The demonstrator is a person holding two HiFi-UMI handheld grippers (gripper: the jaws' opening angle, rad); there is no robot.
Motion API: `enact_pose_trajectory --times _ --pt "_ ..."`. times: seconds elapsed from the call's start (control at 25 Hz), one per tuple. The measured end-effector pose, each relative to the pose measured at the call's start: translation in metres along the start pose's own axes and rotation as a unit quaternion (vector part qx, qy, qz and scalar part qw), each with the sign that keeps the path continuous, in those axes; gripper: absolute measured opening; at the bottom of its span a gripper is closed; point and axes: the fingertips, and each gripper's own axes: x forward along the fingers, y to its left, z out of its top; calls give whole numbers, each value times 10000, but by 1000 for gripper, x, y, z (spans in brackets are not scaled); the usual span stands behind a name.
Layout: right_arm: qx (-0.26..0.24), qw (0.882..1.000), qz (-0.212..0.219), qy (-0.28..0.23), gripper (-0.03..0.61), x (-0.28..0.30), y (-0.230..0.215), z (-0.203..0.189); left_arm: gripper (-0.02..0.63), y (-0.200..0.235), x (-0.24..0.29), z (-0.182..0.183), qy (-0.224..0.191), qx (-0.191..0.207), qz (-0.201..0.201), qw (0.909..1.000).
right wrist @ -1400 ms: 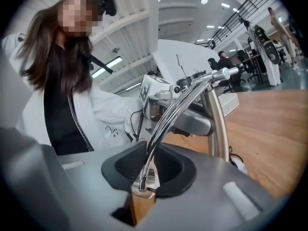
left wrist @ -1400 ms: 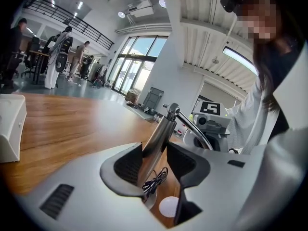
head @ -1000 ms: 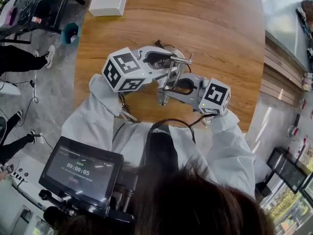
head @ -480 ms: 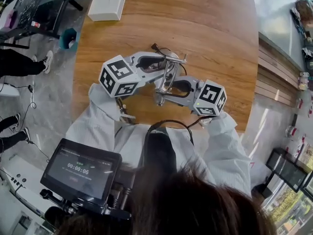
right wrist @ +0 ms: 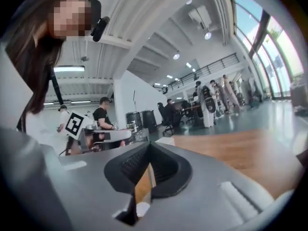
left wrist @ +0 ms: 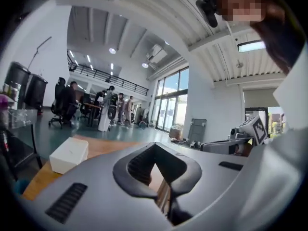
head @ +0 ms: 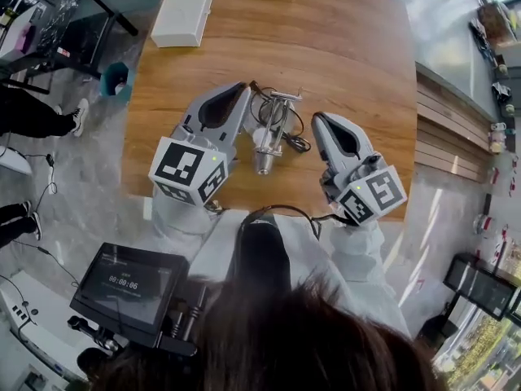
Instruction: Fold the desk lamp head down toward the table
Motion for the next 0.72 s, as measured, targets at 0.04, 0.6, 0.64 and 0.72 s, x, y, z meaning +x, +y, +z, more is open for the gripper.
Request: enact_pose_trajectory --times 0.04,0.6,0.64,0.72 --pt "-17 9997 -188 -170 2 0 -1 13 2 -5 -2 12 -126 28 96 9999" --pt "-549 9968 -398 -432 0 11 37 47 2 -39 -14 32 -127 516 264 9982" --pt "-548 9968 -400 -428 0 10 37 47 2 -39 -14 31 -124 511 275 9982" --pt "-534 9969 -400 -417 0 10 37 46 2 -37 -15 30 -111 511 302 9982"
